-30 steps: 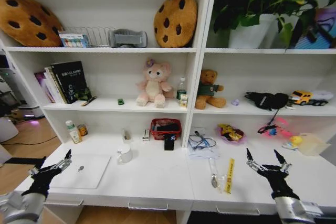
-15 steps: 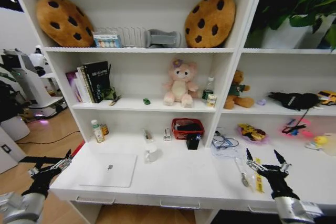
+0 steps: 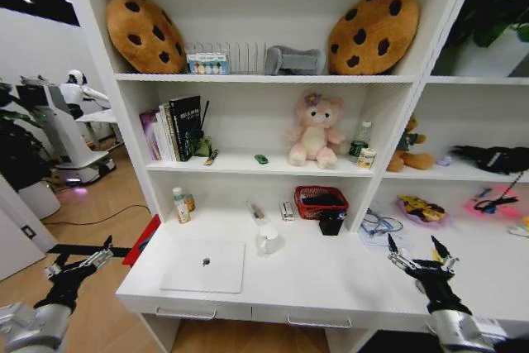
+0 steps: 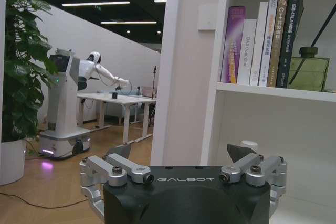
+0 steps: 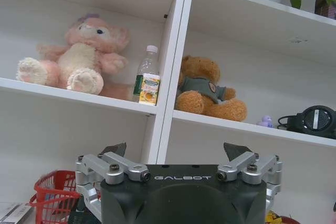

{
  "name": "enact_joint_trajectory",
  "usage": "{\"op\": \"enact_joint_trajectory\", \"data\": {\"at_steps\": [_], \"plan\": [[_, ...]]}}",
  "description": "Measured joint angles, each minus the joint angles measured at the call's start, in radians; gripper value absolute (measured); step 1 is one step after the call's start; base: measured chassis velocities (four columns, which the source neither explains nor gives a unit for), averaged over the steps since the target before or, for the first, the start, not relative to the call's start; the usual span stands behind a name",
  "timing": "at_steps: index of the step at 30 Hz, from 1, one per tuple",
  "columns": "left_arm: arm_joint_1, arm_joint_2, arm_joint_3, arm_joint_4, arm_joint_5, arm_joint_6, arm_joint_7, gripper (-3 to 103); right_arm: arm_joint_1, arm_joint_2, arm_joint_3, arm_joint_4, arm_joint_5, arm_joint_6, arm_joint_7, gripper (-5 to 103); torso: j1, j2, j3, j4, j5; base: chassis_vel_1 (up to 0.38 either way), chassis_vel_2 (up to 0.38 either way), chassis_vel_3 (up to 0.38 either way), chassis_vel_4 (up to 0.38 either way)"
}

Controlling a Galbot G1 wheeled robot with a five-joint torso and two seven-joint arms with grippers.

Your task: Organize the objects on the table.

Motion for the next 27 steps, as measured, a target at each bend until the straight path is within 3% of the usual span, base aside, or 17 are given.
{"op": "enact_joint_trajectory", "data": {"at_steps": [13,27], "plan": [[0.000,0.000,0.000,0.000,0.000,0.000,0.000,100,0.000,0.000,0.000,0.000,0.000,0.000,0.000,100,0.000,0.000,0.000,0.0001,-0.0002,-0.018,-0.012,0.015,0.012],[0.000,0.000,0.000,0.000,0.000,0.000,0.000,100,0.000,0.000,0.000,0.000,0.000,0.000,0.000,100,0.000,0.000,0.000,0.0001,-0.0006,0.124,0.122,-0.132,-0.120]]}}
